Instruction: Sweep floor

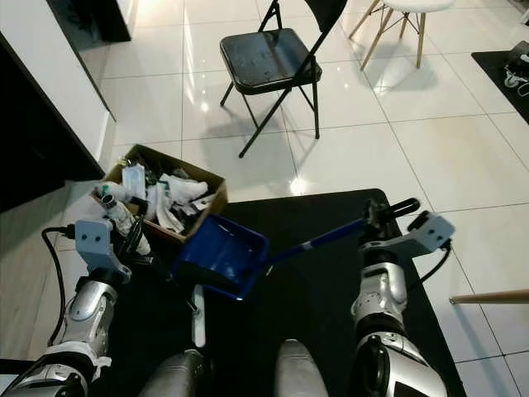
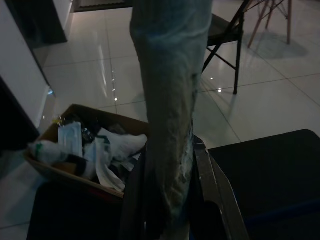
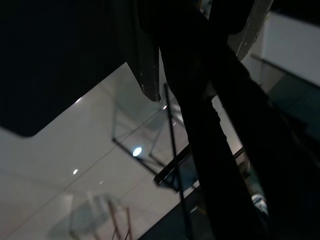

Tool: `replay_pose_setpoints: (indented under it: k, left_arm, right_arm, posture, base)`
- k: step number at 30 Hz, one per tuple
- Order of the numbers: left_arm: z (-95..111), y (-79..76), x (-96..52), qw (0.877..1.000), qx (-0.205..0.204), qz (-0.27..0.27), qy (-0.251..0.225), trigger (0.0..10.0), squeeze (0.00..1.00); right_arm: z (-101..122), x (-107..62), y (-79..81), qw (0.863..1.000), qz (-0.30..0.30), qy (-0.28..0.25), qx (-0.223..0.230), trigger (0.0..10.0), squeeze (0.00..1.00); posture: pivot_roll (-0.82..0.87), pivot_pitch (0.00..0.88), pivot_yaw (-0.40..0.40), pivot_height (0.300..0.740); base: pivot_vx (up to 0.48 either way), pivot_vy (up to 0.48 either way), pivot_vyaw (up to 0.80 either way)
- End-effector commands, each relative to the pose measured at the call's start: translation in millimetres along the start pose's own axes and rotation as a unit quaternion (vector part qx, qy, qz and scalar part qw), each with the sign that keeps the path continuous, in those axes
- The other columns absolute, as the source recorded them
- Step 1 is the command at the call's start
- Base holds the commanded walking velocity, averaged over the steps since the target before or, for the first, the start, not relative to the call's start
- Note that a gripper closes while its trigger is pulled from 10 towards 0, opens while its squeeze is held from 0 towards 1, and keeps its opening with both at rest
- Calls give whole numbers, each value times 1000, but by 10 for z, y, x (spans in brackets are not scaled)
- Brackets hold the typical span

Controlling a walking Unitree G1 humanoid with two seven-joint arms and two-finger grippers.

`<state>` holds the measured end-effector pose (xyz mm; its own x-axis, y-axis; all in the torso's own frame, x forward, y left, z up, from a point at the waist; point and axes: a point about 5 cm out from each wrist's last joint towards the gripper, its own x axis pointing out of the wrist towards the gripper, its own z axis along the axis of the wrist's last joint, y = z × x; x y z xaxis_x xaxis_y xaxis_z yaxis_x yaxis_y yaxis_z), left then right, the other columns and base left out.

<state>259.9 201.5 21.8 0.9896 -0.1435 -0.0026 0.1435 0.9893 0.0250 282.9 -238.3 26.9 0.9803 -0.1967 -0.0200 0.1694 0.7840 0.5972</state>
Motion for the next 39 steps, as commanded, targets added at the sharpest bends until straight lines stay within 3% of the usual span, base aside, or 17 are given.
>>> replay_pose_setpoints:
  k: [1,2,4,8,12,18,21,23,28,35,39]
  left_arm:
    - [-17,-10,-30,1000,-7,2,-1,10000,0]
    - [-23,-5,-36,1000,-7,2,1,10000,0]
    - [-32,3,-44,1000,-6,3,4,10000,0]
    - [-42,11,-55,1000,-4,4,7,10000,0]
    - [-49,10,-64,1000,-4,4,8,10000,0]
    - [-56,8,-74,1000,-4,3,9,10000,0]
    - [-58,9,-73,1000,-4,5,10,10000,0]
    - [-61,15,-74,1000,-5,6,11,10000,0]
    - [-63,28,-77,1000,-8,12,11,10000,0]
    - [-72,25,-80,1000,-9,16,13,10000,0]
    - [-76,21,-83,1000,-9,17,13,10000,0]
  right_arm:
    - [-17,8,41,997,15,-15,69,10000,0]
    - [-38,-5,33,995,16,-13,98,10000,0]
    - [-70,-20,54,993,36,-1,114,10000,0]
    - [-155,-57,125,992,80,40,83,10000,0]
    - [-172,-76,190,990,112,47,77,10000,0]
    - [-104,-60,348,977,178,38,113,10000,0]
    - [-92,-60,415,972,207,46,98,10000,0]
    - [-75,-65,467,966,229,50,111,10000,0]
    - [-43,-98,510,956,256,61,133,10000,0]
    - [9,-104,507,960,252,53,109,10000,0]
    - [115,-40,430,972,220,23,80,10000,0]
  posture:
    - [27,85,32,740]
    - [26,86,32,740]
    - [25,86,32,740]
    - [21,85,32,740]
    - [20,85,32,740]
    - [15,79,32,740]
    - [13,76,32,740]
    - [10,70,31,740]
    - [9,64,29,740]
    - [9,58,26,740]
    - [6,55,25,740]
  base:
    - [0,0,0]
    - [0,0,0]
    - [0,0,0]
    - [0,0,0]
    - [0,0,0]
    - [0,0,0]
    - [0,0,0]
    - [0,0,0]
    - [0,0,0]
    - [0,0,0]
    - [0,0,0]
